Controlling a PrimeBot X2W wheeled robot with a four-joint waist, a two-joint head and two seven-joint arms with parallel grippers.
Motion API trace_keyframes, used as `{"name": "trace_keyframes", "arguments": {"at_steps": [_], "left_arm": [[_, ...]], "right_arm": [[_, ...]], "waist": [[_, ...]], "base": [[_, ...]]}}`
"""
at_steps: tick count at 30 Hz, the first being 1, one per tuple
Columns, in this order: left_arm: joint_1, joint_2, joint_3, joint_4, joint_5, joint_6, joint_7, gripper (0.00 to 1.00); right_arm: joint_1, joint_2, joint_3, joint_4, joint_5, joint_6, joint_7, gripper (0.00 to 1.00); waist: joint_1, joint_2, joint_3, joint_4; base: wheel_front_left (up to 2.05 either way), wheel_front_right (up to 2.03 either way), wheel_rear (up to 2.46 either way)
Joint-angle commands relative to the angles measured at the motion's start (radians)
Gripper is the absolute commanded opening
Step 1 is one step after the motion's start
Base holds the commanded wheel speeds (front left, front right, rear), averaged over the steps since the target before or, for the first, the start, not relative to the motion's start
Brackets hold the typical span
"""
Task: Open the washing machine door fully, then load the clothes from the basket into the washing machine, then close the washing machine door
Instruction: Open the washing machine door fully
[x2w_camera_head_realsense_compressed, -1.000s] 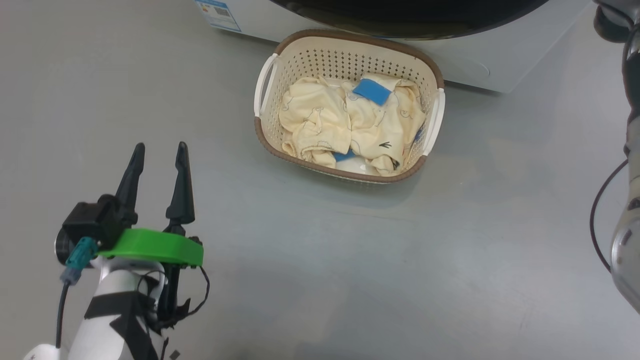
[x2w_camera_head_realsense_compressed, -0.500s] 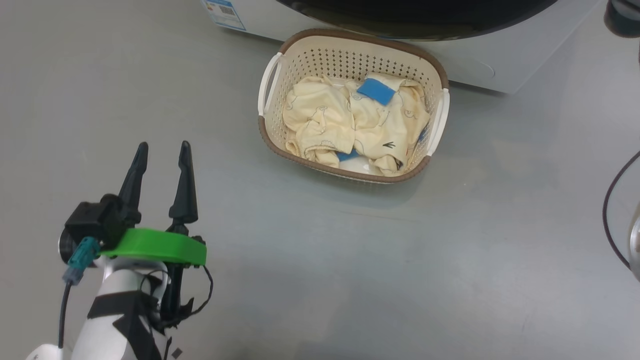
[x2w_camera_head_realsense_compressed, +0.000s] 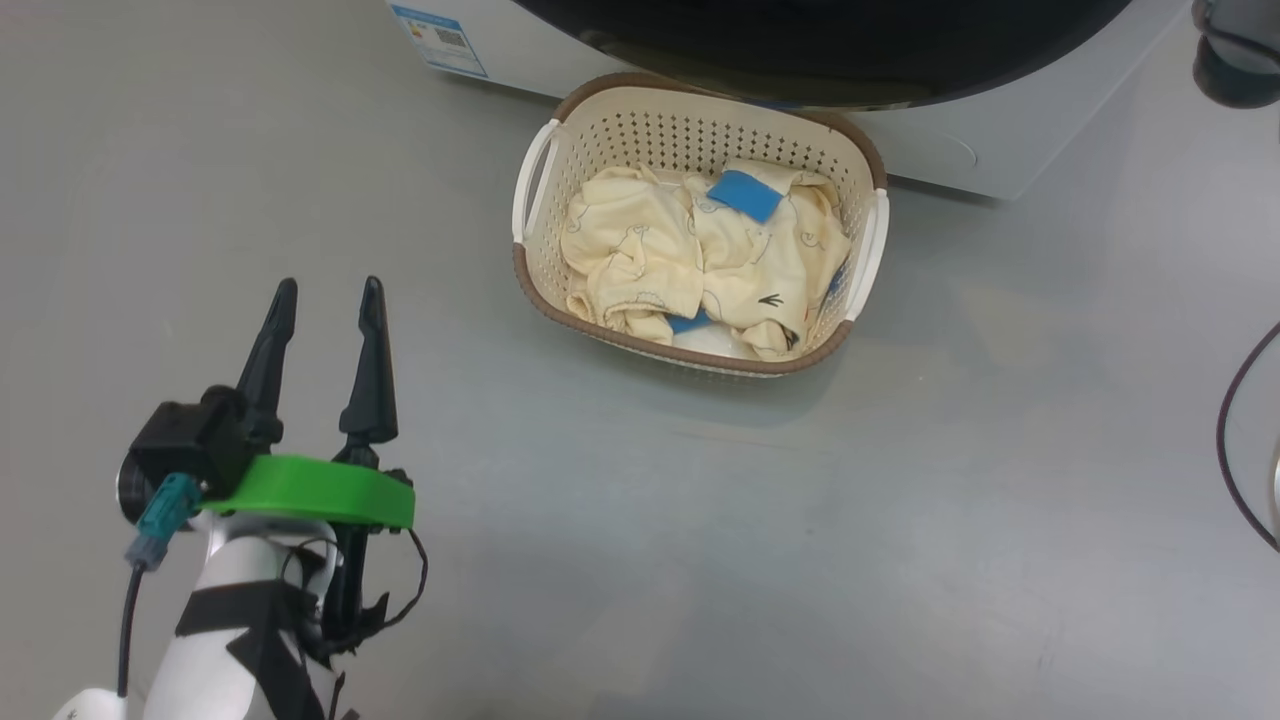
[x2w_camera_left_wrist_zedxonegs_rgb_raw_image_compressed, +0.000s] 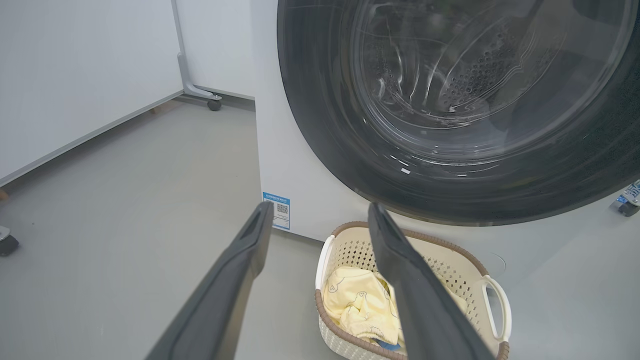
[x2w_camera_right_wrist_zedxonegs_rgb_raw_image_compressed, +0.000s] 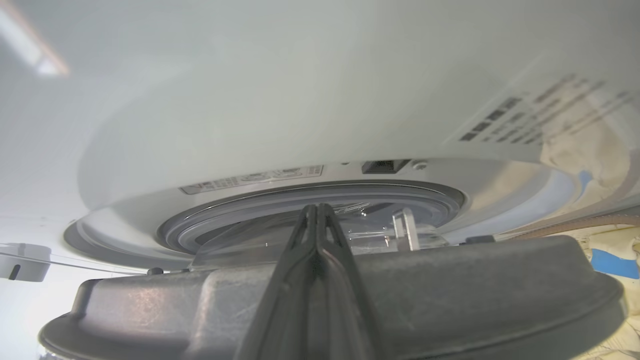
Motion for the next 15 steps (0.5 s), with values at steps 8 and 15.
{"name": "trace_keyframes", "arguments": {"at_steps": [8,15], "left_arm": [[-0.001,0.019,0.037,-0.039,0.011,0.000,-0.011,1.00],[0.008,0.023,0.044,-0.043,0.016,0.000,-0.011,1.00]], "right_arm": [[-0.035,0.040,0.017,-0.006,-0.031,-0.003,0.090,0.00],[0.000,0.043,0.015,-0.034,-0.034,-0.003,0.153,0.00]], "waist": [[0.0000,0.0000,-0.013,-0.002],[0.0000,0.0000,-0.031,-0.010]], "base": [[0.00,0.00,0.00],[0.00,0.00,0.00]]}}
